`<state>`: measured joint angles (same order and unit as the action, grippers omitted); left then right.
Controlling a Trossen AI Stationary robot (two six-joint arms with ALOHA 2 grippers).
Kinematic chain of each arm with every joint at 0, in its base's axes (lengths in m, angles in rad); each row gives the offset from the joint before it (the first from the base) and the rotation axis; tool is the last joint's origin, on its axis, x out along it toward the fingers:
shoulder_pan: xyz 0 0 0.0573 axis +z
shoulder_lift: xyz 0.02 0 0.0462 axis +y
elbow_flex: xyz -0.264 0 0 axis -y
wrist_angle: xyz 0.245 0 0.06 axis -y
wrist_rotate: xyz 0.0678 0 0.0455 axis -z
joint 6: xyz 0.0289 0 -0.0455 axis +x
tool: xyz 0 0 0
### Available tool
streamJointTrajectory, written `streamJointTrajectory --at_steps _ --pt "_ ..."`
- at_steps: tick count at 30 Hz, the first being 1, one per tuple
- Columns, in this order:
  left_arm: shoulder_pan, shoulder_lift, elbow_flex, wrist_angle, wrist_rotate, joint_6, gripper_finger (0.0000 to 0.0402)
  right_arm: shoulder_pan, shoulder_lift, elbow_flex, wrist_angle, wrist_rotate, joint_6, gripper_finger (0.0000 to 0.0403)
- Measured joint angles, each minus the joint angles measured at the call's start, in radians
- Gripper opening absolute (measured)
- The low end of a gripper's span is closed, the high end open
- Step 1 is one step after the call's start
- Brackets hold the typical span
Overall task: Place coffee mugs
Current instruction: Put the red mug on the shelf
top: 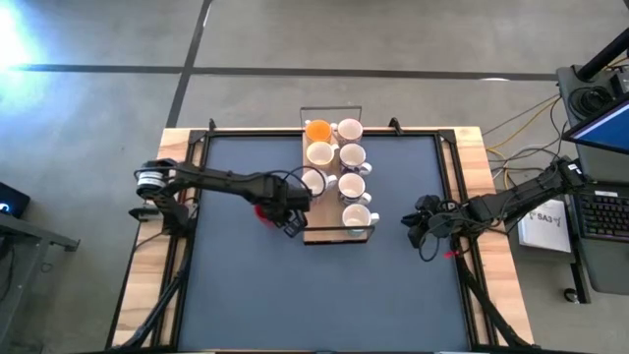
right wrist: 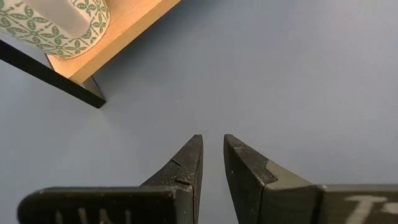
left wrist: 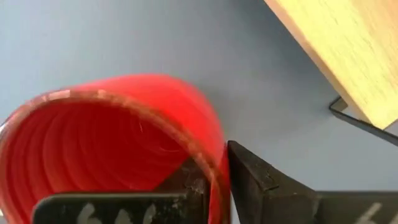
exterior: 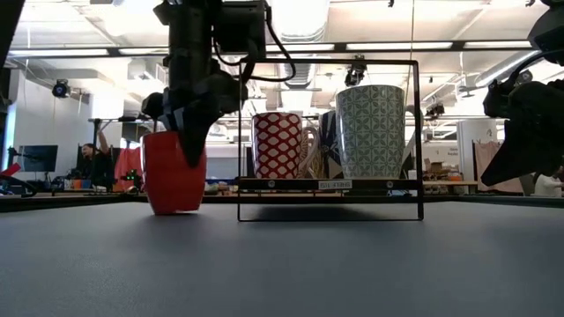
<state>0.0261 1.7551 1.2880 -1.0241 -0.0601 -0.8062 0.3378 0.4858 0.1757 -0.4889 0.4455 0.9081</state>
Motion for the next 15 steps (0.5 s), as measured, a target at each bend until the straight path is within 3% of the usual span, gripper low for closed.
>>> streamJointTrajectory --at_steps 15 --pt "-0.01 -0.082 0.01 -0.017 0.0 0.07 0.0114 0.0 0.0 0.0 0.0 0.0 0.0 0.0054"
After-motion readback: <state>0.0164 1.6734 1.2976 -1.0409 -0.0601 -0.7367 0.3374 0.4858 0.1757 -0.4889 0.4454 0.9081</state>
